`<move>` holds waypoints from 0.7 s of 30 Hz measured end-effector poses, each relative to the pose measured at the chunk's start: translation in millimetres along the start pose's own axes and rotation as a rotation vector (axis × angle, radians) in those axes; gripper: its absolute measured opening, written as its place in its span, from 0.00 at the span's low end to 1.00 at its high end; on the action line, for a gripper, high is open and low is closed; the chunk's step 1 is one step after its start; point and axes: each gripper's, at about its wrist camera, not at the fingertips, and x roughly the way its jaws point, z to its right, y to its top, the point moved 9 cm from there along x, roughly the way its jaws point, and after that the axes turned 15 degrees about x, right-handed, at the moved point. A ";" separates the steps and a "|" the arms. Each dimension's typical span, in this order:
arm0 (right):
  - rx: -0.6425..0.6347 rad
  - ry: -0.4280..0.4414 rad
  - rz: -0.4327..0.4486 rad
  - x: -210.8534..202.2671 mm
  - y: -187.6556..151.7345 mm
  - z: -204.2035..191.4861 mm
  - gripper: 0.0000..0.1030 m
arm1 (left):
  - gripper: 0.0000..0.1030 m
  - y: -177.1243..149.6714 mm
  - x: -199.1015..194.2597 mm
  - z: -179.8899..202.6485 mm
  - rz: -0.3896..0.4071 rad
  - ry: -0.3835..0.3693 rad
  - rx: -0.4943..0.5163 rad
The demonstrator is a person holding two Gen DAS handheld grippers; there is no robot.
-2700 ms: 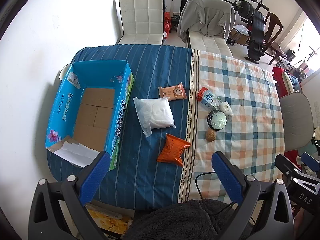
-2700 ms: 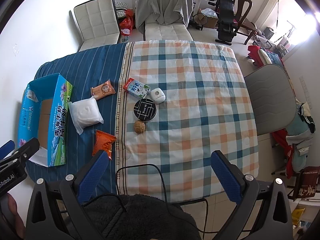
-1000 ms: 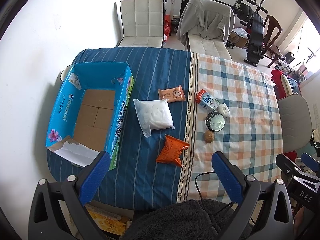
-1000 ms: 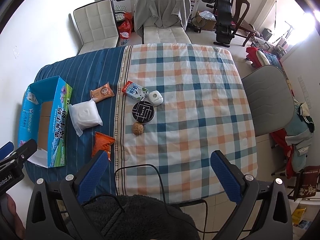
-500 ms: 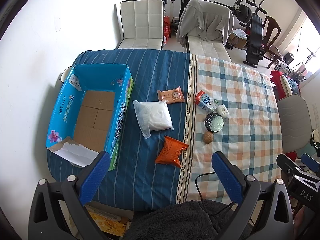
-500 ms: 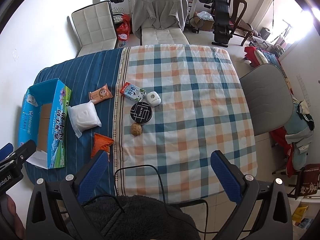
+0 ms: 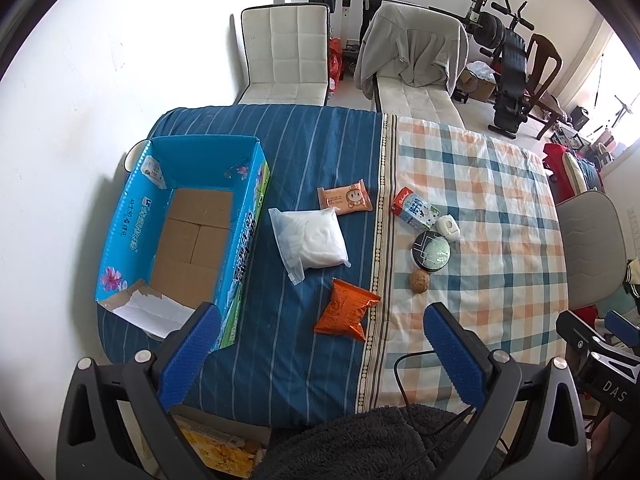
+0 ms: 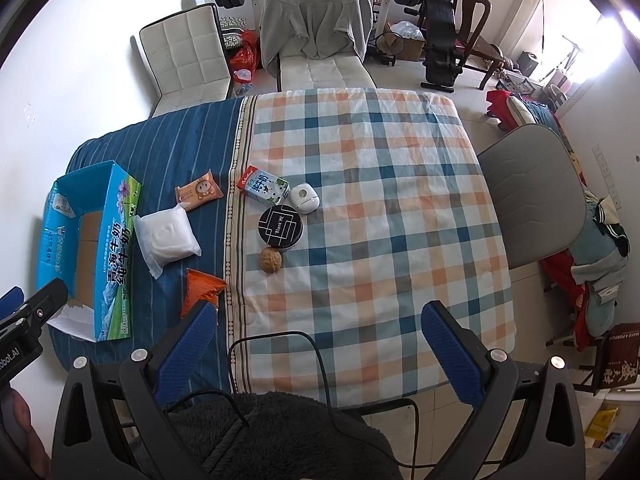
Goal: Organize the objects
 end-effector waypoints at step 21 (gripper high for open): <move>0.041 0.042 -0.030 31.8 11.4 -7.8 1.00 | 1.00 21.7 41.2 -14.0 0.025 -0.042 -0.023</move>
